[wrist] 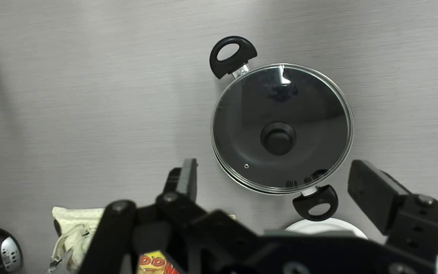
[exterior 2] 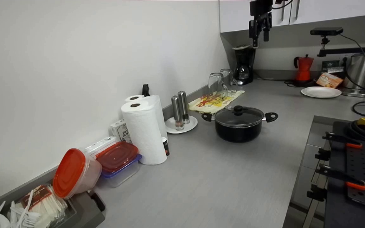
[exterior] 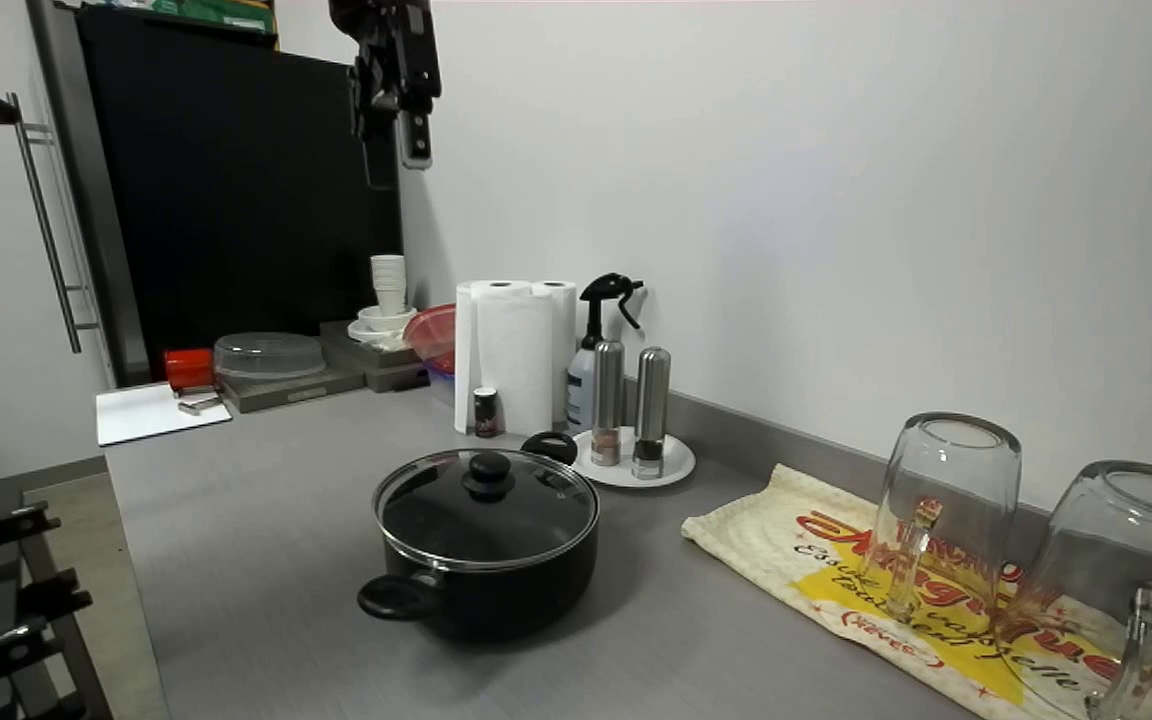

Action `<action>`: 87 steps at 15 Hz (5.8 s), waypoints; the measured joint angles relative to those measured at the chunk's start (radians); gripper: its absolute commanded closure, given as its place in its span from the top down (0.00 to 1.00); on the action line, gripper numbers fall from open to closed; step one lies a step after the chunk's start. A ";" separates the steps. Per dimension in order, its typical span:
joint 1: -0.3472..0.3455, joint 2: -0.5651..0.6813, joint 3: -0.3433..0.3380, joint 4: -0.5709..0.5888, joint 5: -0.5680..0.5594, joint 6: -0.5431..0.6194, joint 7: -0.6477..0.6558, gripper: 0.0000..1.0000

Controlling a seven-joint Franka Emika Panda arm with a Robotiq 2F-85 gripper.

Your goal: Take the lid off of the pot

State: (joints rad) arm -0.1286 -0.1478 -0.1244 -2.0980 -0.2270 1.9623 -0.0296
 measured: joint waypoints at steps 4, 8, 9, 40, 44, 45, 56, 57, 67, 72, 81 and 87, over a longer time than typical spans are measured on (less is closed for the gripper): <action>0.000 0.001 0.000 0.000 0.001 0.001 0.002 1.00; 0.004 0.029 0.000 0.071 0.045 0.059 0.009 1.00; 0.008 0.042 0.002 0.110 0.072 0.076 0.009 1.00; -0.010 0.559 0.004 0.201 0.271 0.213 0.072 1.00; -0.012 0.584 -0.015 0.206 0.259 0.215 0.091 1.00; -0.013 0.591 -0.021 0.212 0.257 0.215 0.093 1.00; -0.011 0.730 -0.014 0.358 0.257 0.215 0.129 1.00; -0.012 0.740 -0.014 0.359 0.257 0.215 0.129 1.00; -0.022 0.783 -0.016 0.369 0.258 0.212 0.129 1.00; -0.022 0.790 -0.015 0.370 0.258 0.191 0.129 1.00; -0.025 0.805 -0.010 0.392 0.263 0.102 0.128 1.00; -0.026 0.808 -0.001 0.398 0.268 0.086 0.128 1.00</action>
State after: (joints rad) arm -0.1543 0.6602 -0.1256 -1.6995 0.0410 2.0487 0.0986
